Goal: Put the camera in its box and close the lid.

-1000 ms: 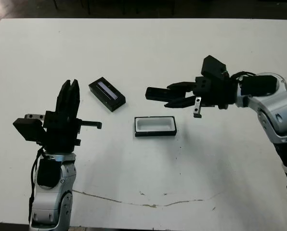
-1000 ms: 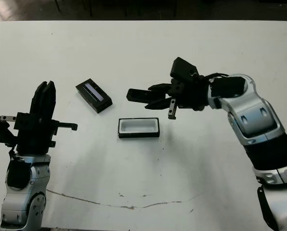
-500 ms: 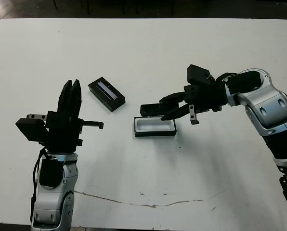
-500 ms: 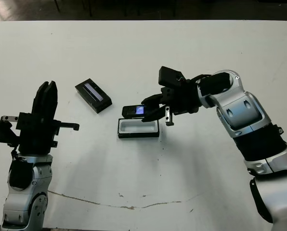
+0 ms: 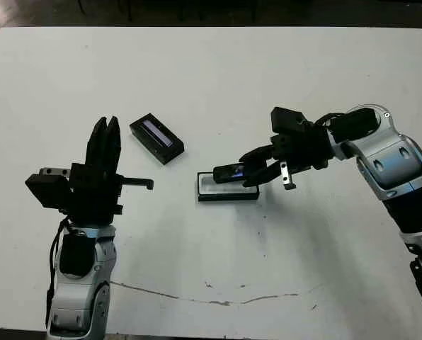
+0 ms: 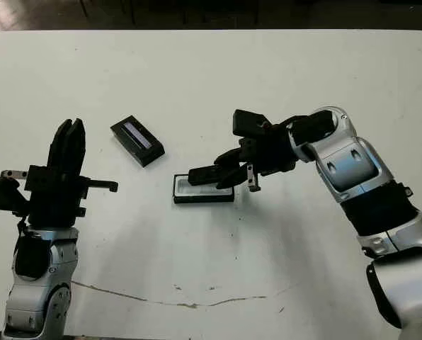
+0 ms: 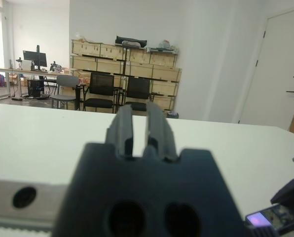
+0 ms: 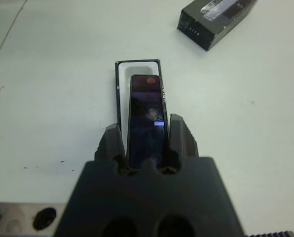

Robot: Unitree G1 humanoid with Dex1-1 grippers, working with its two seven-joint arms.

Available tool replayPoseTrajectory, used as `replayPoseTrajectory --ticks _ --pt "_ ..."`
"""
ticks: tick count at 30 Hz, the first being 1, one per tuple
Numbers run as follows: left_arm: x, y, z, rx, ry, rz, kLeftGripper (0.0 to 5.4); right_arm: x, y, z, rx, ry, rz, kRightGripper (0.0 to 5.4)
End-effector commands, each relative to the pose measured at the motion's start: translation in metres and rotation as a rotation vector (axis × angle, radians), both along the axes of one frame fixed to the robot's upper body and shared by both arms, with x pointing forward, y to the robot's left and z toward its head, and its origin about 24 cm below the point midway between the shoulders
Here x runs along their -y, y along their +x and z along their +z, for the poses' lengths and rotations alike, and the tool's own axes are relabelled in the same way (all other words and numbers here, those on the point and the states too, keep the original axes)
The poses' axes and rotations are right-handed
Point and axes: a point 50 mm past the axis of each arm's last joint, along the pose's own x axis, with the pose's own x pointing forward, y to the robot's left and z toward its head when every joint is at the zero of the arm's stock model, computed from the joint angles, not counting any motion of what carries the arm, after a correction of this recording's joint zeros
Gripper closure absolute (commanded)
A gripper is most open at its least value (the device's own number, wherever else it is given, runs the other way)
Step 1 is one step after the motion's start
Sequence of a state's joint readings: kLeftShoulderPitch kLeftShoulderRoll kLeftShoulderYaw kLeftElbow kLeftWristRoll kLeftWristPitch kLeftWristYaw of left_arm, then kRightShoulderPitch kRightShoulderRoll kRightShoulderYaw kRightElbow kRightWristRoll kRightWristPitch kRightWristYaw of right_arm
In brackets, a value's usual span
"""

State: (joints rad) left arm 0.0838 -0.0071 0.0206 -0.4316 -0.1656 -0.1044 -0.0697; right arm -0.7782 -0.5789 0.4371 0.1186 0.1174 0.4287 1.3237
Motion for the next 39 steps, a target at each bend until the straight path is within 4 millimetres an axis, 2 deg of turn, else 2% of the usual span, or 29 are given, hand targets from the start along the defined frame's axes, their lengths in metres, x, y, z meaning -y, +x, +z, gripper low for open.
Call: replayPoseTrajectory --ticks 1,13,39 --pt "-0.001 -0.002 -0.006 -0.042 -0.008 0.010 5.40 -0.005 0.000 -0.003 -0.015 -0.014 0.025 5.15" --pt "0.001 -0.003 -0.008 -0.045 0.004 0.024 5.40 -0.016 -0.002 -0.007 -0.026 -0.022 0.069 5.15" --pt "0.001 -0.007 -0.012 -0.051 -0.001 0.027 5.40 -0.027 -0.002 -0.021 0.042 -0.050 0.041 5.17"
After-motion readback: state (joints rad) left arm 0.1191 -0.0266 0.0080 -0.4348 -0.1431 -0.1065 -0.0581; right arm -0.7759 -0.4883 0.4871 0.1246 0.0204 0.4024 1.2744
